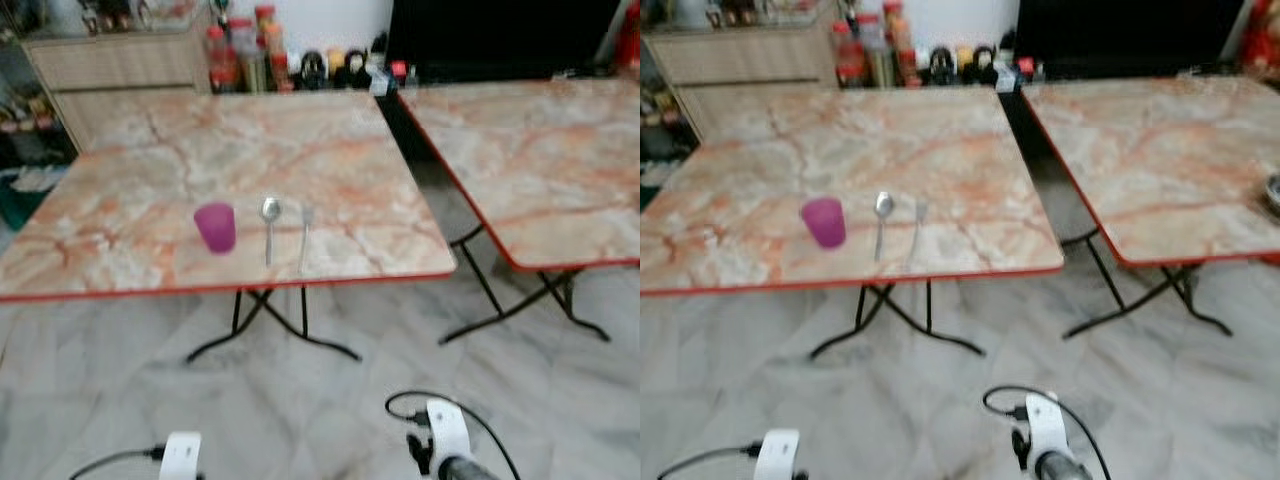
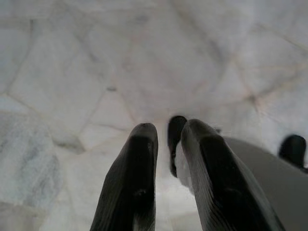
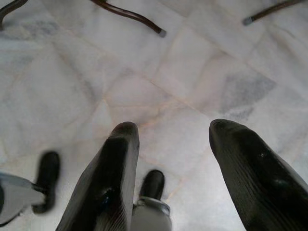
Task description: Setting the table
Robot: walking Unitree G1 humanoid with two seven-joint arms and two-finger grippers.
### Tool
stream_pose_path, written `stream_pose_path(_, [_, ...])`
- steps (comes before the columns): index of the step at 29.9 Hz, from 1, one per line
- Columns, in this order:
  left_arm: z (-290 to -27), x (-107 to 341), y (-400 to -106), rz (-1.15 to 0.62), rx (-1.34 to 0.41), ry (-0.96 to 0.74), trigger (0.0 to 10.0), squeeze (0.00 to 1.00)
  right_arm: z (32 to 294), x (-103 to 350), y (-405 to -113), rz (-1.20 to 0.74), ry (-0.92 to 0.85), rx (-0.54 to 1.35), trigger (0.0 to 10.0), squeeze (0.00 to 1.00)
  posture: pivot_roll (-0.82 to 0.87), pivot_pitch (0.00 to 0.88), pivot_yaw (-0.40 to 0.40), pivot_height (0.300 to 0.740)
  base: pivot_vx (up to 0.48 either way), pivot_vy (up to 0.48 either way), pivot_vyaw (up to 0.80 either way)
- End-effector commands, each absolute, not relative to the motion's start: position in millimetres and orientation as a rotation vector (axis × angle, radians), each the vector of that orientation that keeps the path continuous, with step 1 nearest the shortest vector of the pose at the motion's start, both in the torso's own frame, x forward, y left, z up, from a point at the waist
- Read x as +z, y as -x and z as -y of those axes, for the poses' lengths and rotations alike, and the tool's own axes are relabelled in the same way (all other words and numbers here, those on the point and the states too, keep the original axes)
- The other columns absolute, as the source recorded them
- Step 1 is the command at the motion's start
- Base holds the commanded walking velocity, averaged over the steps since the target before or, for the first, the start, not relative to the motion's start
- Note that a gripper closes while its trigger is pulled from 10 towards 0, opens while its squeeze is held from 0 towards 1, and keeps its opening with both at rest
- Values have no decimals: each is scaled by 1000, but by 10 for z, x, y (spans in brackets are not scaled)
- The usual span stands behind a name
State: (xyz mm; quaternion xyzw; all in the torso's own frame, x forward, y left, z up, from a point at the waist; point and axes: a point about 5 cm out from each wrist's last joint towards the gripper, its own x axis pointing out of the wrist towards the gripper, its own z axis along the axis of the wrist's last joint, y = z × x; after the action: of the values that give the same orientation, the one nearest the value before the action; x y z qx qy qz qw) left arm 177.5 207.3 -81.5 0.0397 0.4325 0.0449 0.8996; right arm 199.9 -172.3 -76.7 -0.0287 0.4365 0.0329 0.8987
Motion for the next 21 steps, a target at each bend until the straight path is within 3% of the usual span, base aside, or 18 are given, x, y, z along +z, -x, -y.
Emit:
stream_pose_path(1, [-2165, -842, -1685, -926, 120, -90, 10000, 0, 1634, -751, -2040, -888, 51, 92, 10000, 0, 118, 44, -28, 740, 0, 480, 0])
stream_pose_path(4, [-2172, -836, -1695, -921, 121, -91, 10000, 0, 1629, -752, -2038, -889, 48, 90, 10000, 0, 119, 53, -25, 740, 0, 404, 0])
stream_pose_path(21, [-2120, -791, -1802, -875, 108, -56, 10000, 0, 1628, -742, -2049, -872, 42, 85, 10000, 0, 117, 90, -22, 740, 0, 0, 47])
